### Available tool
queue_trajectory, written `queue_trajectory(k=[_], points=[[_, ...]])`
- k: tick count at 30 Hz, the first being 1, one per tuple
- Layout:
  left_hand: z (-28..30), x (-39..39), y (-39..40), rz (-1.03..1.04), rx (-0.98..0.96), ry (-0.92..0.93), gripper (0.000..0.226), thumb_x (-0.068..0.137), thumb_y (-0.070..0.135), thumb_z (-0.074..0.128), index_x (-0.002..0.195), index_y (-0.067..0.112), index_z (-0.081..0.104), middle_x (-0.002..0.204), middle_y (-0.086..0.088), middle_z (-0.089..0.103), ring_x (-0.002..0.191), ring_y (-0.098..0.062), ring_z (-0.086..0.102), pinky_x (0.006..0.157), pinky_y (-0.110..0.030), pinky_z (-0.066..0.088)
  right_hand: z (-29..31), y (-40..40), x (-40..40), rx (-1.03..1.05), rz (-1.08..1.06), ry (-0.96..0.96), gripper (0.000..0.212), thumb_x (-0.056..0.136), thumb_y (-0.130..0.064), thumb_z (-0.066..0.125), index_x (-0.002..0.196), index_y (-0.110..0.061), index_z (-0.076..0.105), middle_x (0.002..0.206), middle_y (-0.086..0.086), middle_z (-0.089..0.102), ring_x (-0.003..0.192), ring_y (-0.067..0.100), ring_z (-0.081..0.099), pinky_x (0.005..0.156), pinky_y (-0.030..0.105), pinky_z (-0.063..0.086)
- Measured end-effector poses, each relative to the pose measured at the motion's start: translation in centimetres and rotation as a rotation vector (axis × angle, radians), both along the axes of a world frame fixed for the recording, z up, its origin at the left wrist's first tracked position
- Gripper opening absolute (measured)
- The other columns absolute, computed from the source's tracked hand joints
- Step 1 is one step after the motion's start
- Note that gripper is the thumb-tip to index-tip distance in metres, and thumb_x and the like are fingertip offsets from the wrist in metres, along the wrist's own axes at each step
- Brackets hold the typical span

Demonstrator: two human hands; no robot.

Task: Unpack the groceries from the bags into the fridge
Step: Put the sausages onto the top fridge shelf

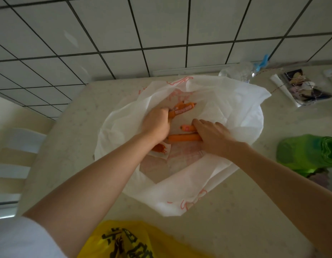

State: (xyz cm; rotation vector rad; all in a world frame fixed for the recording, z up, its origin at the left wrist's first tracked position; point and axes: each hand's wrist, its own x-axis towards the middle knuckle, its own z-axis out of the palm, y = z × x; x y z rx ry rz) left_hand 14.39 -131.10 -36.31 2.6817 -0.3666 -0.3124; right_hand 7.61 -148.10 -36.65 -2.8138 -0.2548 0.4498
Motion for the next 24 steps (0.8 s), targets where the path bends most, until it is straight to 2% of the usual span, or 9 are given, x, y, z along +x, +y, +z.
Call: queue_trajectory(k=[2, 5, 8, 10, 11, 14, 16, 20, 24], points=[[1.4, -0.2, -0.2, 0.032, -0.130, 0.031, 0.024, 0.097, 0.020, 0.052, 0.119, 0.013, 0.058, 0.110, -0.005, 0.062, 0.099, -0.022, 0.059, 0.083, -0.031, 0.047, 1.4, -0.5, -0.7, 0.121, -0.025, -0.021, 0.020, 0.088, -0.012, 0.051, 0.092, -0.024, 0.035, 0.085, -0.004, 0.052, 0.072, 0.018, 0.049, 0.088, 0.040, 0.035], [3.5, -0.5, 0.1, 0.060, -0.255, 0.023, 0.026, 0.096, 0.024, 0.053, 0.120, 0.013, 0.054, 0.114, -0.006, 0.061, 0.102, -0.023, 0.058, 0.088, -0.037, 0.047, 3.2, -0.9, -1.7, 0.201, -0.027, -0.074, 0.021, 0.084, -0.012, 0.053, 0.094, -0.021, 0.037, 0.080, -0.004, 0.052, 0.069, 0.018, 0.050, 0.095, 0.040, 0.031], [5.9, -1.1, 0.7, 0.091, -0.426, 0.075, 0.028, 0.096, 0.020, 0.054, 0.123, 0.011, 0.053, 0.110, -0.003, 0.059, 0.101, -0.021, 0.058, 0.084, -0.027, 0.046, 4.9, -1.2, -2.7, 0.247, -0.059, -0.075, 0.023, 0.085, -0.014, 0.053, 0.095, -0.021, 0.033, 0.073, -0.007, 0.047, 0.066, 0.020, 0.048, 0.076, 0.032, 0.032], [7.7, -2.0, 1.3, 0.117, -0.530, 0.102, 0.028, 0.096, 0.015, 0.054, 0.123, 0.008, 0.052, 0.102, 0.001, 0.057, 0.086, -0.008, 0.058, 0.068, -0.008, 0.044, 5.8, -1.4, -3.4, 0.275, -0.082, -0.112, 0.023, 0.087, -0.014, 0.052, 0.095, -0.021, 0.032, 0.071, -0.007, 0.044, 0.066, 0.026, 0.050, 0.064, 0.032, 0.033], [8.5, -2.6, 1.6, 0.121, -0.571, 0.118, 0.026, 0.097, 0.014, 0.053, 0.122, 0.008, 0.052, 0.098, 0.003, 0.056, 0.079, -0.001, 0.057, 0.063, -0.005, 0.044, 6.4, -1.3, -3.8, 0.276, -0.076, -0.142, 0.022, 0.088, -0.014, 0.052, 0.096, -0.020, 0.032, 0.069, -0.008, 0.043, 0.065, 0.025, 0.050, 0.062, 0.031, 0.031], [10.2, -4.9, 2.8, 0.133, -0.641, 0.124, 0.022, 0.097, 0.020, 0.054, 0.118, 0.013, 0.052, 0.101, 0.000, 0.058, 0.081, 0.000, 0.057, 0.065, -0.011, 0.046, 8.3, -0.8, -4.8, 0.256, -0.020, -0.199, 0.019, 0.094, -0.016, 0.050, 0.098, -0.020, 0.033, 0.067, -0.016, 0.038, 0.057, 0.005, 0.042, 0.072, 0.025, 0.026], [11.1, -6.6, 3.5, 0.162, -0.700, 0.144, 0.021, 0.097, 0.019, 0.054, 0.117, 0.016, 0.052, 0.103, -0.001, 0.060, 0.086, -0.004, 0.059, 0.069, -0.015, 0.046, 9.6, -0.2, -5.4, 0.275, 0.012, -0.227, 0.018, 0.094, -0.015, 0.050, 0.100, -0.020, 0.034, 0.067, -0.018, 0.038, 0.057, 0.002, 0.040, 0.074, 0.026, 0.028], [12.8, -10.3, 5.2, 0.229, -0.798, 0.143, 0.018, 0.097, 0.013, 0.052, 0.115, 0.012, 0.052, 0.089, 0.004, 0.064, 0.070, 0.007, 0.064, 0.057, -0.008, 0.046, 11.2, 1.8, -7.1, 0.403, 0.034, -0.244, 0.028, 0.092, -0.015, 0.054, 0.103, -0.028, 0.032, 0.074, -0.006, 0.053, 0.062, 0.017, 0.057, 0.058, 0.030, 0.045], [13.5, -14.0, 7.4, 0.302, -0.886, 0.151, 0.018, 0.099, 0.010, 0.049, 0.116, 0.005, 0.050, 0.085, 0.005, 0.065, 0.065, 0.002, 0.067, 0.054, -0.012, 0.049, 12.1, 4.2, -9.3, 0.524, 0.033, -0.234, 0.028, 0.091, -0.013, 0.055, 0.102, -0.027, 0.035, 0.090, 0.008, 0.063, 0.073, 0.022, 0.061, 0.064, 0.036, 0.051]])
